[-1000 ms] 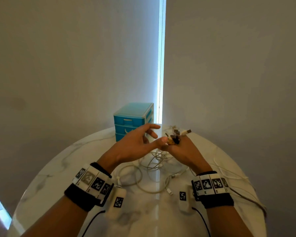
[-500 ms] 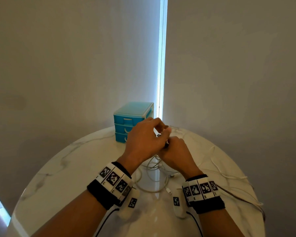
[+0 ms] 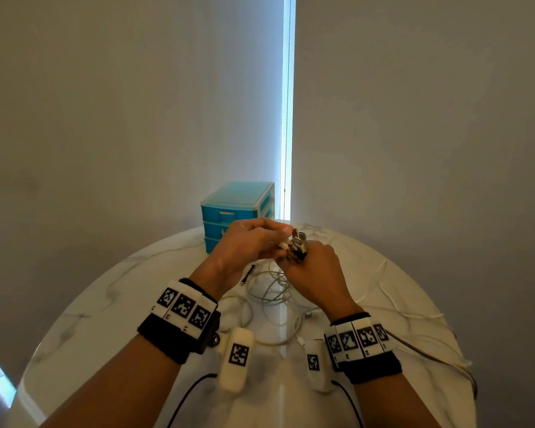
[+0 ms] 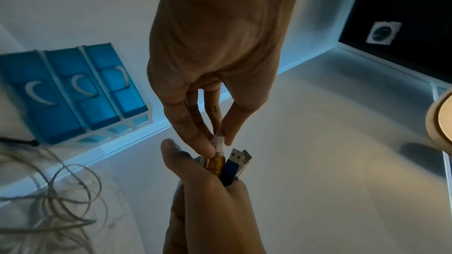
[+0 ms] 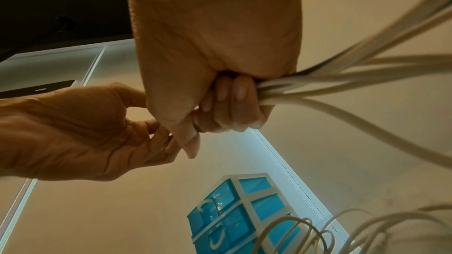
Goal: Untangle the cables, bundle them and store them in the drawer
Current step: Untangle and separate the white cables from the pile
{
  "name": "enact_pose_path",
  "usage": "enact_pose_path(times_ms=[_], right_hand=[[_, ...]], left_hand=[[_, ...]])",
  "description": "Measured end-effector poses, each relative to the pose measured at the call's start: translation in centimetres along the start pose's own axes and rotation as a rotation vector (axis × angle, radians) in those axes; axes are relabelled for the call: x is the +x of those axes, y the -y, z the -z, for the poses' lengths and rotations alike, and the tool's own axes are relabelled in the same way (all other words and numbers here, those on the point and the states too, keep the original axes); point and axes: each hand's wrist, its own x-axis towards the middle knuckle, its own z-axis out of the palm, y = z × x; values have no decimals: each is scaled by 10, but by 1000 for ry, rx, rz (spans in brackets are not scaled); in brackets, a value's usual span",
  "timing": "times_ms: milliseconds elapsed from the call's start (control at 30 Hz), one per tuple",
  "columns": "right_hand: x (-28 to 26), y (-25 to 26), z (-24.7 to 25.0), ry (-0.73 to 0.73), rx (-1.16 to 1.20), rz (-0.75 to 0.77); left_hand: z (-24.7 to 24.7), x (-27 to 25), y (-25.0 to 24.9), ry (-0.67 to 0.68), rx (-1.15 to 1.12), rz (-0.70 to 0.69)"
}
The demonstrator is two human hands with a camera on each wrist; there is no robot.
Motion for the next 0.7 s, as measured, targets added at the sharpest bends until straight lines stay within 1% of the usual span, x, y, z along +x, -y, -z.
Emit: enact_pose_path(times_ms=[67, 133, 233, 333, 367, 400, 433, 500, 533, 567, 600, 633, 700], right_hand=[[-1, 2, 3, -9, -41, -41], [-3, 6, 6, -2, -108, -96], [-5, 7, 3, 66, -172, -127], [-2, 2, -4, 165, -55, -167], [-1, 1, -3, 162, 1, -185], [-1, 0, -1, 125, 69, -207], [0, -2, 4, 48, 156, -237], [2, -5, 17, -164, 376, -326], [3, -9, 23, -267, 467, -359], [4, -13, 28, -338, 509, -370], [5, -17, 31, -362, 515, -373], [5, -19, 32, -354, 506, -375], [5, -25, 27, -260, 474, -373]], left_hand=[[2, -1, 1, 56, -74, 29], [3, -2, 1, 88, -90, 40], [4, -2, -1, 73, -40, 40], [8, -2, -3, 42, 42, 20], [10, -2, -3, 32, 80, 7], [13, -2, -3, 16, 120, -9], [17, -3, -2, -7, 170, -22], [31, -3, 1, -36, 322, -19], [41, -2, 5, -20, 434, 3], [51, 0, 10, 23, 566, 47], [62, 1, 15, 87, 707, 109], [72, 3, 21, 158, 842, 183], [90, 3, 28, 254, 1058, 312]])
